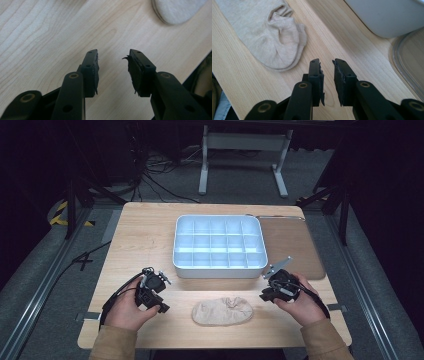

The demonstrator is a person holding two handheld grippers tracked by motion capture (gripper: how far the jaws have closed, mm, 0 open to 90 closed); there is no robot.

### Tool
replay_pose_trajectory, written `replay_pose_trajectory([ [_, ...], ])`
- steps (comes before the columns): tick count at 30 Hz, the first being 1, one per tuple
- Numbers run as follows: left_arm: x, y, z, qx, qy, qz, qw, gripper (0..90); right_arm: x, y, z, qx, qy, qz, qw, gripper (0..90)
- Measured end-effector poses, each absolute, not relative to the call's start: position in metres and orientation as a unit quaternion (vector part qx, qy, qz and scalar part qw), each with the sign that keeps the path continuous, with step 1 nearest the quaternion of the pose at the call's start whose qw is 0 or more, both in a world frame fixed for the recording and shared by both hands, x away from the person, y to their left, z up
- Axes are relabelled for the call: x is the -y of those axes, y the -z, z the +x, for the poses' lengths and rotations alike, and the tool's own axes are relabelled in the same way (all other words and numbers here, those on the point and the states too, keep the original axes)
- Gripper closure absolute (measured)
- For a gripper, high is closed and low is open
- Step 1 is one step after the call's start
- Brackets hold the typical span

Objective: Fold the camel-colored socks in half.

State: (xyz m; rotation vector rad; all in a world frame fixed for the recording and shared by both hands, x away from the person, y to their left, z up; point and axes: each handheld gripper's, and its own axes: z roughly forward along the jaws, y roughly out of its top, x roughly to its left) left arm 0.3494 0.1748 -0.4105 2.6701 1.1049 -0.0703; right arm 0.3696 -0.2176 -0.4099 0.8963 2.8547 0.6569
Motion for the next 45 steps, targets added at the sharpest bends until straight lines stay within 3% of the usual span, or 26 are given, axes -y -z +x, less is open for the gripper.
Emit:
replay_pose_trajectory([
  [12, -0.148, 0.389, 0.338, -0.363, -0.008, 0.920, 0.147, 60.9, 0.218, 0.407, 0.364, -0.928, -0.230, 0.294, 0.021, 77.1],
  [25, -0.112, 0.398, 0.338, -0.366, 0.042, 0.910, 0.192, 64.7, 0.210, 0.404, 0.352, -0.930, -0.237, 0.280, 0.019, 76.1],
  [45, -0.089, 0.436, 0.342, -0.400, 0.058, 0.906, 0.127, 61.7, 0.185, 0.419, 0.345, -0.946, -0.213, 0.246, 0.005, 76.5],
])
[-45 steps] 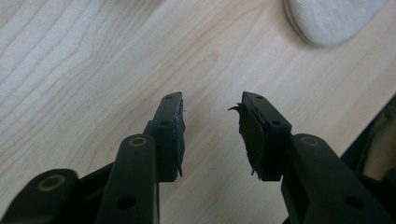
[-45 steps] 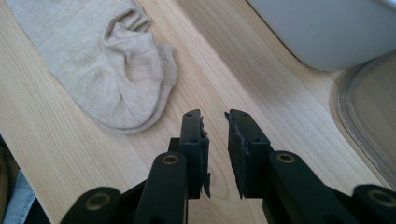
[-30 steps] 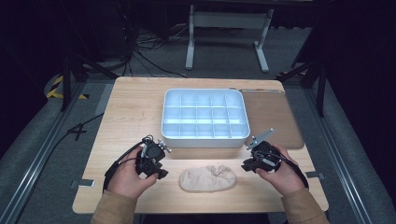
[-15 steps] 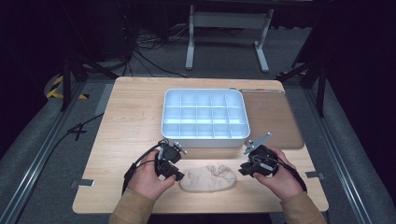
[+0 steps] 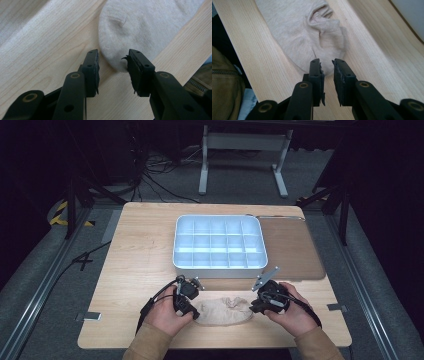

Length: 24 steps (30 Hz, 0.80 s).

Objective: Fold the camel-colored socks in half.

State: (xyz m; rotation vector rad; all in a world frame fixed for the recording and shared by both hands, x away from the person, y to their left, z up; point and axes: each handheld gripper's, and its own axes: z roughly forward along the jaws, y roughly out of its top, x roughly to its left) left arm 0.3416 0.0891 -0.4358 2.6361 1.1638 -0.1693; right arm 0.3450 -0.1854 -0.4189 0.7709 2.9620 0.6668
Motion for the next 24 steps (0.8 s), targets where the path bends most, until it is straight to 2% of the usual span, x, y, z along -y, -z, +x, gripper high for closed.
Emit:
replay_pose_trajectory([
  [11, -0.079, 0.439, 0.339, -0.389, 0.042, 0.913, 0.112, 62.7, 0.178, 0.424, 0.343, -0.950, -0.205, 0.237, 0.005, 76.0],
  [13, -0.076, 0.439, 0.338, -0.387, 0.038, 0.914, 0.111, 66.6, 0.177, 0.424, 0.343, -0.950, -0.202, 0.236, 0.005, 76.0],
  [17, -0.076, 0.440, 0.336, -0.393, 0.055, 0.910, 0.124, 84.0, 0.176, 0.424, 0.342, -0.951, -0.202, 0.236, 0.003, 77.5],
  [24, -0.081, 0.436, 0.337, -0.399, 0.060, 0.906, 0.130, 86.1, 0.173, 0.426, 0.340, -0.952, -0.203, 0.231, 0.001, 85.7],
])
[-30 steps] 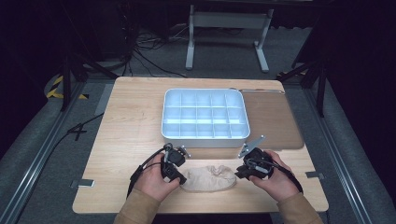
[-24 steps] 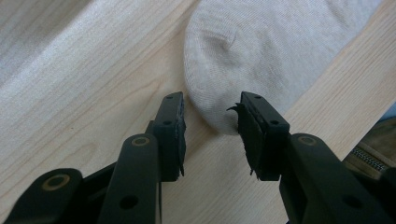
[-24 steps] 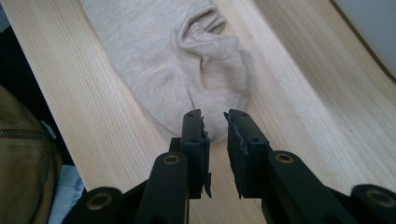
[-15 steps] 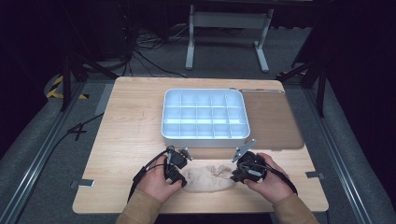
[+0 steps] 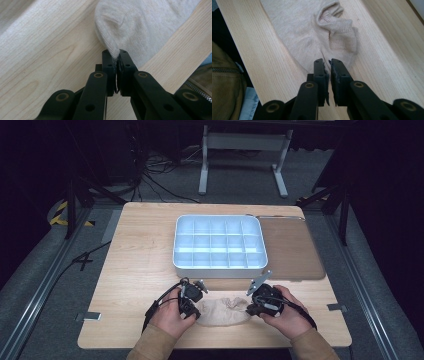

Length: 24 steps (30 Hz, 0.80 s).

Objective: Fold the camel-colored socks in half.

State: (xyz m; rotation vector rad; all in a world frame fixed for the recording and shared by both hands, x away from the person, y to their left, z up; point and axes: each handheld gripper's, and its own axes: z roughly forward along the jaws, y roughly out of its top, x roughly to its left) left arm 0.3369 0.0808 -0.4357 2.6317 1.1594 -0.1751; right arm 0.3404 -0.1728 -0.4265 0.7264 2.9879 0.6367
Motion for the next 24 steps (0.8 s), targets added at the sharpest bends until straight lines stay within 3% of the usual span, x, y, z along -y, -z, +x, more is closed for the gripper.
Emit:
replay_pose_trajectory([
  [24, -0.092, 0.415, 0.335, -0.403, 0.058, 0.902, 0.146, 85.3, 0.160, 0.446, 0.341, -0.951, -0.204, 0.233, 0.005, 89.6],
])
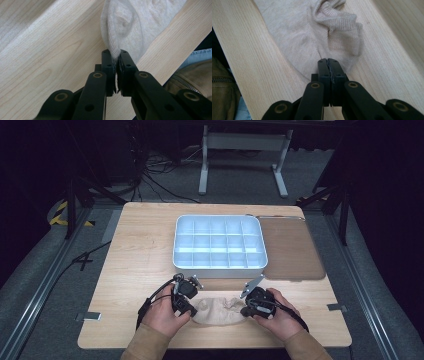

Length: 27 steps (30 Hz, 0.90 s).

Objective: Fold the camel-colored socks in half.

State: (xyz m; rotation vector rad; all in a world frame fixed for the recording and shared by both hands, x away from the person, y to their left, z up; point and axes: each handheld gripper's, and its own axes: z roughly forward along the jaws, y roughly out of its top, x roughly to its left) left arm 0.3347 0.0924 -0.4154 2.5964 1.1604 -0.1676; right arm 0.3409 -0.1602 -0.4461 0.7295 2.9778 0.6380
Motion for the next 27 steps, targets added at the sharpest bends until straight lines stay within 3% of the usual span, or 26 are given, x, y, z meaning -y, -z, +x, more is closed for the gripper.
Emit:
replay_pose_trajectory([
  [27, -0.059, 0.391, 0.340, -0.351, 0.069, 0.913, 0.195, 85.5, 0.158, 0.447, 0.337, -0.953, -0.198, 0.229, 0.020, 90.0],
])
